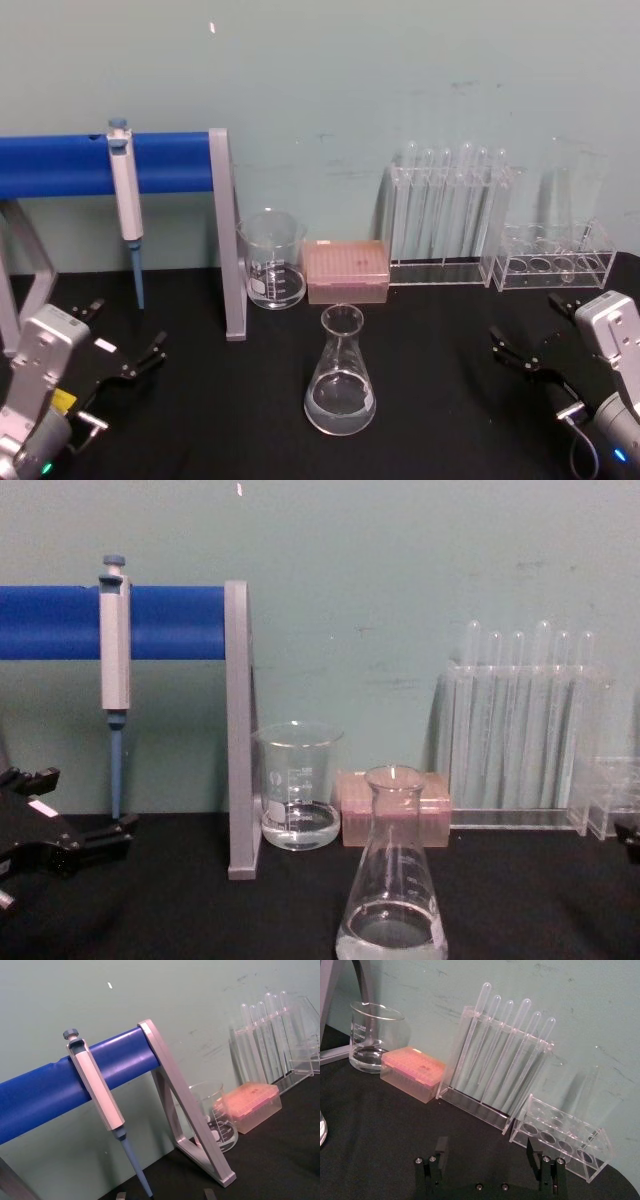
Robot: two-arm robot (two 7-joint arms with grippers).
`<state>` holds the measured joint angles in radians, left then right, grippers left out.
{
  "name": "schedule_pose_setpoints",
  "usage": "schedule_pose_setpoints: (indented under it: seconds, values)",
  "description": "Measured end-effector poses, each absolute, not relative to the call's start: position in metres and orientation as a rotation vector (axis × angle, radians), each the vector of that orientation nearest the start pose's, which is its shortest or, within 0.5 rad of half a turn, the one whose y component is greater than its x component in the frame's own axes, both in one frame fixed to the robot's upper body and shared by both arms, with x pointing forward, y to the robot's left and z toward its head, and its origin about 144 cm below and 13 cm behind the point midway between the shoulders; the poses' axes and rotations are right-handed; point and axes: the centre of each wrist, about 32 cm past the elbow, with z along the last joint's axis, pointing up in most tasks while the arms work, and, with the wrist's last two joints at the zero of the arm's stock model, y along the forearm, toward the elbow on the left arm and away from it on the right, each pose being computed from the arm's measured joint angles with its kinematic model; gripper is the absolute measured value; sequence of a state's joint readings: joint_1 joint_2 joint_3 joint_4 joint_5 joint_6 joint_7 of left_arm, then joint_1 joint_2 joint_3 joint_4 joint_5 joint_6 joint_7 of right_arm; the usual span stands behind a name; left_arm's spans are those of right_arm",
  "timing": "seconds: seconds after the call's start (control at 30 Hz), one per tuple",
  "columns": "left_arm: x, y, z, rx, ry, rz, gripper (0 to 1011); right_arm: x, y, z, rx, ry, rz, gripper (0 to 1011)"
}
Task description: Grasp the erlenmeyer flask with one hand, shake it three times, then place it back.
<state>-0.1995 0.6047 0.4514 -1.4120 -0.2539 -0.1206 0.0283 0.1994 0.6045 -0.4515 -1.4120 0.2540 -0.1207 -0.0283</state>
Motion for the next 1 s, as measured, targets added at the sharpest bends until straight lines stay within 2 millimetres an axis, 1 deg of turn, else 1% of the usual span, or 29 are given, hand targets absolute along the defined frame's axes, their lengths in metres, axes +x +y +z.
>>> schedule_pose_setpoints:
  seconds: [1.0]
  values:
    - [0.4886,0.3097,1.1398,0.304,-0.285,1.248,1001,0.4878,-0.3100,1.1406,-0.305,-0.281,-1.244,1002]
